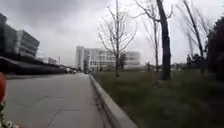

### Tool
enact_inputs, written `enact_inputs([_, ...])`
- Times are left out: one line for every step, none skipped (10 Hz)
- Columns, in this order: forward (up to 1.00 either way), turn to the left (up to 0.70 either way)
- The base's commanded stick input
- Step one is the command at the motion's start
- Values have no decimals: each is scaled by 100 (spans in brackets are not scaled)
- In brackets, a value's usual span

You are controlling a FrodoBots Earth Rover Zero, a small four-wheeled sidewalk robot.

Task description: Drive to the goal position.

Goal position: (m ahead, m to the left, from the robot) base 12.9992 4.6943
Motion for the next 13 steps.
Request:
enact_inputs([0, 0])
enact_inputs([0, 0])
enact_inputs([0, 0])
enact_inputs([0, 0])
enact_inputs([0, 0])
enact_inputs([0, 0])
enact_inputs([0, 0])
enact_inputs([0, 0])
enact_inputs([70, 0])
enact_inputs([70, 0])
enact_inputs([70, 0])
enact_inputs([70, 0])
enact_inputs([70, 0])
